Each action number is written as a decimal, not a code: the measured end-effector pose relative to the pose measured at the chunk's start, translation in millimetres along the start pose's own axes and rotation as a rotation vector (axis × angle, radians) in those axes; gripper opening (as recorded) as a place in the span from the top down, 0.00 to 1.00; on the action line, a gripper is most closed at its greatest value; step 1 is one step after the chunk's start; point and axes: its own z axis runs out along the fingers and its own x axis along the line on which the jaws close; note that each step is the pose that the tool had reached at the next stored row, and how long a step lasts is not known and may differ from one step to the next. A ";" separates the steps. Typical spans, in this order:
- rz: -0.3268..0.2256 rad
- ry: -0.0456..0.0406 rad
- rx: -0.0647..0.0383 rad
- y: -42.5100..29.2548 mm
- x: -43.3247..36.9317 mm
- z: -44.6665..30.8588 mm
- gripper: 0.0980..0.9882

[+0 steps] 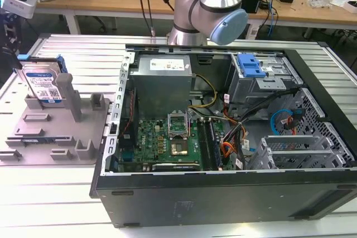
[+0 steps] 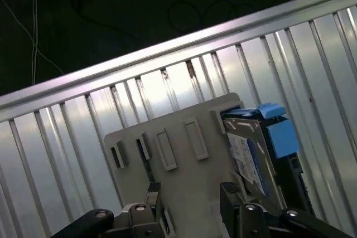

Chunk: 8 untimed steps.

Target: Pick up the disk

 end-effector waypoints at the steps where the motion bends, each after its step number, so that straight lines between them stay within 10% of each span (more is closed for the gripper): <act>1: -0.034 0.0013 0.001 0.0 0.0 0.7 0.50; 8: -0.171 -0.0011 0.031 -0.3 -0.1 2.3 0.50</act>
